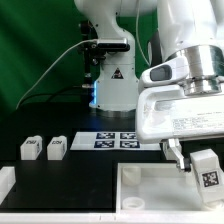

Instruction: Assemble one leg

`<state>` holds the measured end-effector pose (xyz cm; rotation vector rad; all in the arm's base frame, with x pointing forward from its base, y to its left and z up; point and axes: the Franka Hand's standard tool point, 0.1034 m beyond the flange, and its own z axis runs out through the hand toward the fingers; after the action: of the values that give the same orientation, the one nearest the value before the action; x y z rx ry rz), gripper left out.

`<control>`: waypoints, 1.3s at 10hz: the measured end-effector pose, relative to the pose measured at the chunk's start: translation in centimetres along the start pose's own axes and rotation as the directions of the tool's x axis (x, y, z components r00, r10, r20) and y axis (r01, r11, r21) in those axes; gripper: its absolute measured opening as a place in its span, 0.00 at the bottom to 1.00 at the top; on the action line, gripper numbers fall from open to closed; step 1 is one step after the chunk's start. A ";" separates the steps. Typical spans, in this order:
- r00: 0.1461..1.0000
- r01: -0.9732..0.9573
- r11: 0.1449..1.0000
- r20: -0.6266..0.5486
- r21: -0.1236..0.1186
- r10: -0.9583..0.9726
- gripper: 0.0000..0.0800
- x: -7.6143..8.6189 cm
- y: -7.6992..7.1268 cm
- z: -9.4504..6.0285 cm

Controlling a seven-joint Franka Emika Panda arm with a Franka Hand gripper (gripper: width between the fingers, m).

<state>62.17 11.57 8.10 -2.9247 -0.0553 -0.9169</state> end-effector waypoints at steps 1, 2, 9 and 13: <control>1.000 0.000 1.000 0.000 0.000 0.000 0.81 0.0 0.0 0.0; 1.000 0.000 1.000 0.000 0.000 0.000 0.81 0.0 0.0 0.0; 0.989 -0.010 1.000 0.149 0.015 0.008 0.81 0.1 -0.1 -0.5; 0.862 -0.050 0.998 0.507 0.033 0.027 0.81 0.0 0.2 -0.2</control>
Offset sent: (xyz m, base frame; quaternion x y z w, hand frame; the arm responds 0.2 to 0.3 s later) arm 0.0000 0.0000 0.0000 0.0000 0.0000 0.0000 1.0000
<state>62.07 11.37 8.24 -3.0209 -0.0457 -0.1119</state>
